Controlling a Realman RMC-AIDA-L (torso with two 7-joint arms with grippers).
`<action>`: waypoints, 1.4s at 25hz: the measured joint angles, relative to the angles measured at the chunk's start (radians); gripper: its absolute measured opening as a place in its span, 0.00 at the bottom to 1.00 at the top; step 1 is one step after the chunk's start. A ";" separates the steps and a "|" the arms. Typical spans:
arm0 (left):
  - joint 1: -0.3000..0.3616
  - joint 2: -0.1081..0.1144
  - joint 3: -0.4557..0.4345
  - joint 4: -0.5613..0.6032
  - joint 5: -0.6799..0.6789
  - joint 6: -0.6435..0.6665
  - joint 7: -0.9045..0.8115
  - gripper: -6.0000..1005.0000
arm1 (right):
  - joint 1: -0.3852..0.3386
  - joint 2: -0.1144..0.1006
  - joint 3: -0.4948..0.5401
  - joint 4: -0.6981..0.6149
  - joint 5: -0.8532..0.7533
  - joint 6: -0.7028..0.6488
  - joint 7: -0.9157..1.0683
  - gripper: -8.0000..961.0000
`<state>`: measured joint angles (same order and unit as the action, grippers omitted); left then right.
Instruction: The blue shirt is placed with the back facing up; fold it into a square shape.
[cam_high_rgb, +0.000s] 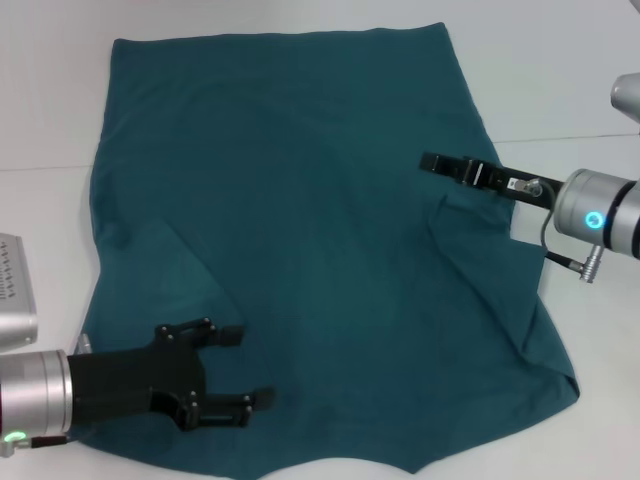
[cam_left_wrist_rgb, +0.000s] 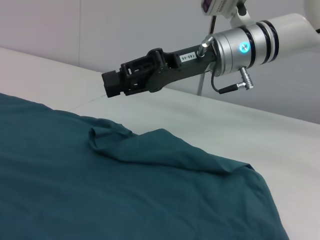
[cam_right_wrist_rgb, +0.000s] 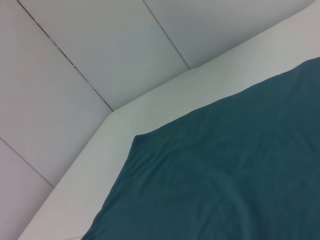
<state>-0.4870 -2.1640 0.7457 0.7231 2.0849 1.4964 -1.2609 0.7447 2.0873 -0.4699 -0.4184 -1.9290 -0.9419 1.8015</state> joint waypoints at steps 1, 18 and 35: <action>0.000 0.000 0.000 0.000 0.000 0.000 0.000 0.90 | -0.005 -0.004 -0.002 -0.002 -0.001 -0.003 0.007 0.29; 0.002 0.000 0.003 -0.001 0.000 0.013 0.005 0.90 | -0.127 0.007 -0.055 -0.058 0.005 -0.084 0.085 0.87; 0.002 0.001 0.003 -0.001 0.001 0.015 0.002 0.90 | -0.115 0.003 -0.058 -0.065 0.030 -0.077 0.081 0.86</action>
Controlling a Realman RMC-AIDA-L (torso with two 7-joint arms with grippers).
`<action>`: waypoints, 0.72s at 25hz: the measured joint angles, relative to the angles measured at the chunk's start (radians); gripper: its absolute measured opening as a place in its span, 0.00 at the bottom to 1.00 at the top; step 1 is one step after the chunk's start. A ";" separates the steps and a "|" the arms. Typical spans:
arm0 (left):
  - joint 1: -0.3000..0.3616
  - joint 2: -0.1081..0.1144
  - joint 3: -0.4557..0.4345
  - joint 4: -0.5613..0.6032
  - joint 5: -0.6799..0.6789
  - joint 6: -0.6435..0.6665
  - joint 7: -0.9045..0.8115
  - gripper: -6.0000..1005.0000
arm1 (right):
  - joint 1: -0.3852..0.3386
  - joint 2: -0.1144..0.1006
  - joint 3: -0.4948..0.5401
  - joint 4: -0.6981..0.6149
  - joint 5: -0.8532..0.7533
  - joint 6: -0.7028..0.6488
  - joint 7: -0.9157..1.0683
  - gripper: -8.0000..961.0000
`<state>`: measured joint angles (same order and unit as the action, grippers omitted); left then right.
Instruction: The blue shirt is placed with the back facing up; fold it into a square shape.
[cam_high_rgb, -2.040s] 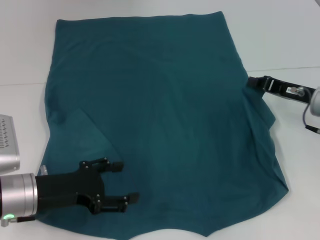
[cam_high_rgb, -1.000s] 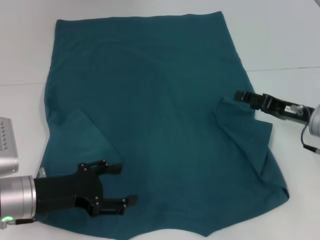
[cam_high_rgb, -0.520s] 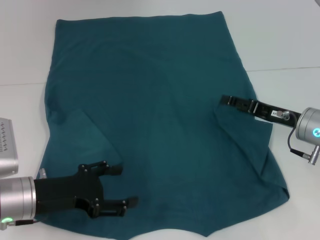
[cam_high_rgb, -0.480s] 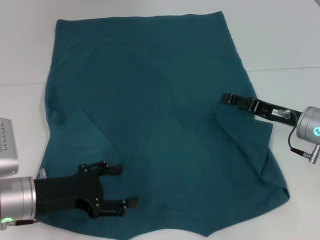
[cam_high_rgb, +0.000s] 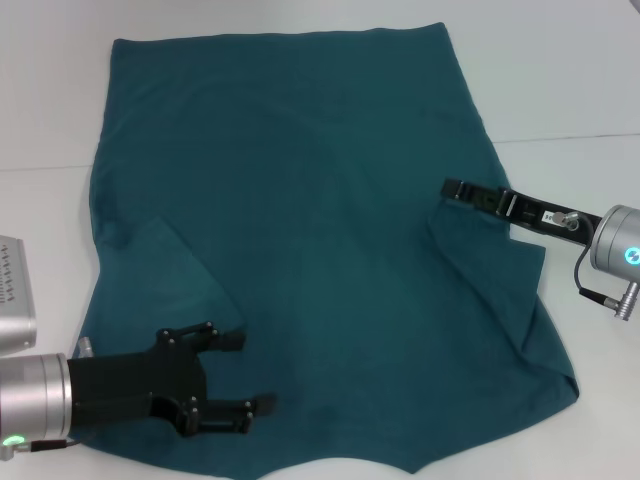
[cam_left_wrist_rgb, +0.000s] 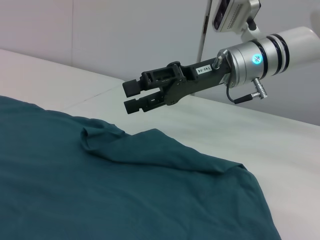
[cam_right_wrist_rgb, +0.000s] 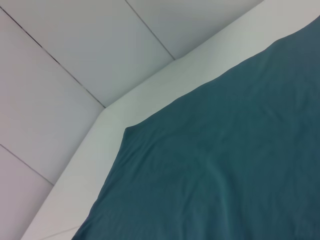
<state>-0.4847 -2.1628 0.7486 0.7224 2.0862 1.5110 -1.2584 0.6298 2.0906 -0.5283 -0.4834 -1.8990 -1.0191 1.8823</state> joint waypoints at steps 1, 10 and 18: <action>0.000 0.000 0.000 0.000 0.000 0.000 0.000 0.90 | 0.000 0.000 0.000 0.000 0.000 0.003 0.000 0.86; -0.004 0.000 0.004 0.000 0.000 0.000 0.001 0.90 | -0.007 -0.007 -0.006 -0.001 -0.016 0.051 0.030 0.86; -0.007 0.000 0.006 0.000 0.000 0.000 -0.006 0.90 | -0.040 -0.040 -0.014 -0.029 -0.074 0.037 0.120 0.86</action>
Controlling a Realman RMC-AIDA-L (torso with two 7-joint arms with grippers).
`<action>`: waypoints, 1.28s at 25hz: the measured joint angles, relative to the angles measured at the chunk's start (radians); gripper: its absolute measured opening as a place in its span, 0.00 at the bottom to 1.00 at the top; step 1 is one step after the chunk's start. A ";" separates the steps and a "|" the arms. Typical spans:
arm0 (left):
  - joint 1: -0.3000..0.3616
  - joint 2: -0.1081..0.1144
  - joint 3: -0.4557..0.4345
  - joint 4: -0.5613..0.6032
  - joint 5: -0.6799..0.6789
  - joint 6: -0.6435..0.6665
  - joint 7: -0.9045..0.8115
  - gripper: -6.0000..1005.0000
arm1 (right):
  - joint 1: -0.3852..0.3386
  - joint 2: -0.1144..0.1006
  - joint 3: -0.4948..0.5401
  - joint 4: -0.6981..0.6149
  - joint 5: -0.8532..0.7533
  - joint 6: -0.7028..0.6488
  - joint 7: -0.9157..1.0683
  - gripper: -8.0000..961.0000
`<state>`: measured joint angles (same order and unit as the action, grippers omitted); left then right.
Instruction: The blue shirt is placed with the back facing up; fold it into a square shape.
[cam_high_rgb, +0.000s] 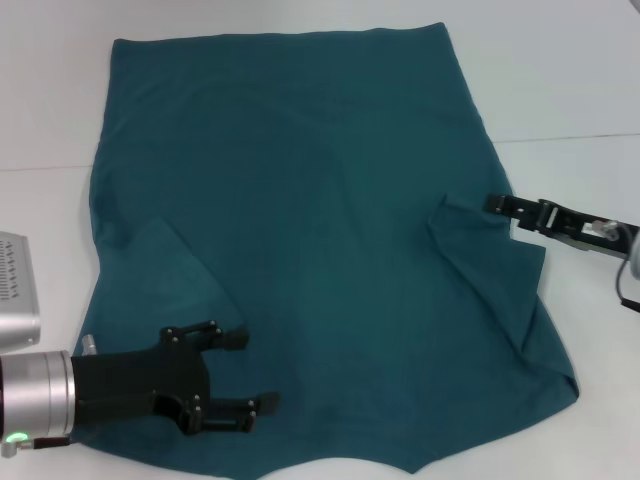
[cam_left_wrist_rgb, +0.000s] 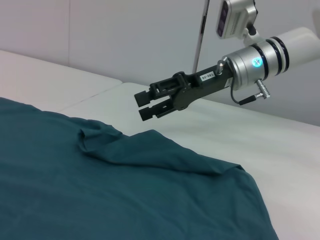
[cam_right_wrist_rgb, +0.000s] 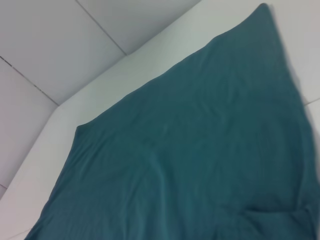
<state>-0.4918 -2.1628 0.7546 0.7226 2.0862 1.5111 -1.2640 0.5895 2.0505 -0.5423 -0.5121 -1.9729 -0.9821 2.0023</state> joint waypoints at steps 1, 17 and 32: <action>0.000 0.000 0.000 0.001 0.000 0.001 -0.001 0.90 | -0.008 -0.002 0.000 -0.004 0.000 -0.007 0.002 0.86; -0.005 0.000 0.000 0.009 -0.008 0.028 -0.026 0.90 | -0.099 -0.035 0.007 -0.019 -0.001 -0.062 0.030 0.86; -0.006 0.000 0.002 0.009 -0.001 0.024 -0.023 0.90 | -0.041 -0.012 -0.002 0.026 0.003 -0.010 0.025 0.60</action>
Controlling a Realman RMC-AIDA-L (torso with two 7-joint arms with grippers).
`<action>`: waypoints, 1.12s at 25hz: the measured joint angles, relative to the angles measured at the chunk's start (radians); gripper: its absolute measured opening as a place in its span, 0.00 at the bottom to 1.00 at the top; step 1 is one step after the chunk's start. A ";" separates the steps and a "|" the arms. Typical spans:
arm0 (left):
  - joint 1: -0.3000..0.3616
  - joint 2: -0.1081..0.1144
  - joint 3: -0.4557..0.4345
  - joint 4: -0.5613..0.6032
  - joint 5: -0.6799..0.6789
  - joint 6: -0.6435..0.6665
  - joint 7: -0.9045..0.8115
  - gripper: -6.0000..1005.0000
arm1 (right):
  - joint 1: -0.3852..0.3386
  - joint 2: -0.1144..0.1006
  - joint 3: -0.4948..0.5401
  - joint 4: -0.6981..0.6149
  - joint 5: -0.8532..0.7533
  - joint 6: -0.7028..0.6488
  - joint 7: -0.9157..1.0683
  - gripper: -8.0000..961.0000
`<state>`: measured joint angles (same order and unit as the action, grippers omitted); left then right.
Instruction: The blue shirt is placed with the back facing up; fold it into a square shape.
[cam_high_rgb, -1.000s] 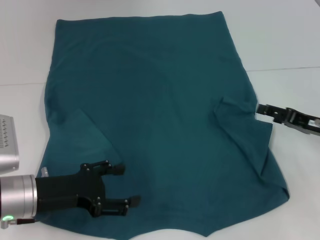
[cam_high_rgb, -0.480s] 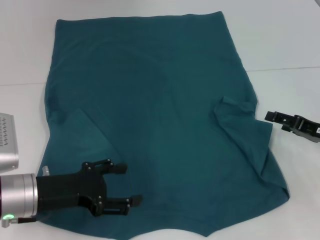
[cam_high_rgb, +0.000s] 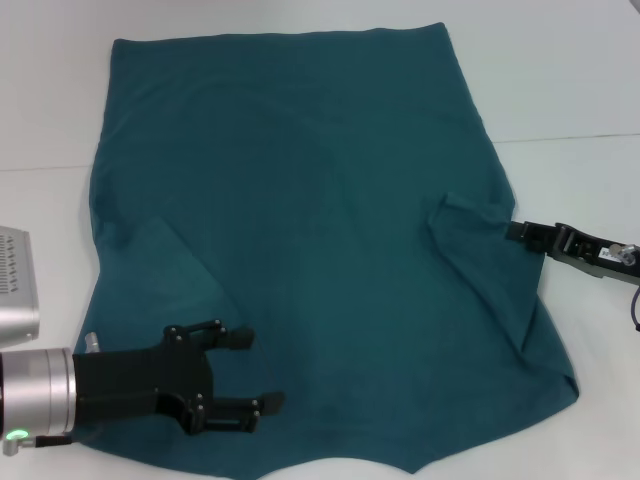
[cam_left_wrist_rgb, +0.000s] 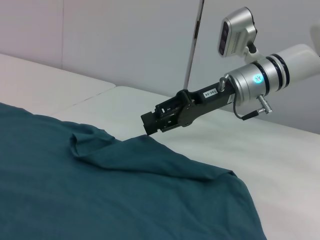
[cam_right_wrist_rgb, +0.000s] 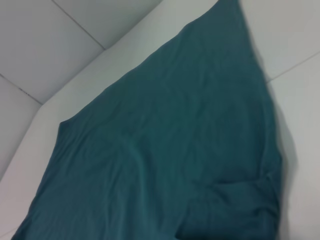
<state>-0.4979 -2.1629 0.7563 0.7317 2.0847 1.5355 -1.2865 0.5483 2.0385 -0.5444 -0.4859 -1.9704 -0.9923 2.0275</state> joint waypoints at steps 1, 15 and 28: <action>0.000 0.000 0.000 0.000 0.000 0.000 0.000 0.90 | 0.002 0.002 0.000 0.000 -0.001 0.000 -0.002 0.58; 0.001 0.000 0.000 0.000 0.002 -0.003 -0.002 0.90 | -0.018 -0.002 0.012 -0.014 0.003 0.015 -0.007 0.12; -0.005 0.001 0.003 0.015 0.000 0.017 -0.043 0.90 | -0.045 -0.068 -0.001 -0.017 -0.009 -0.055 0.038 0.30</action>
<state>-0.5033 -2.1619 0.7595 0.7468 2.0851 1.5528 -1.3291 0.5037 1.9702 -0.5455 -0.5024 -1.9793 -1.0473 2.0658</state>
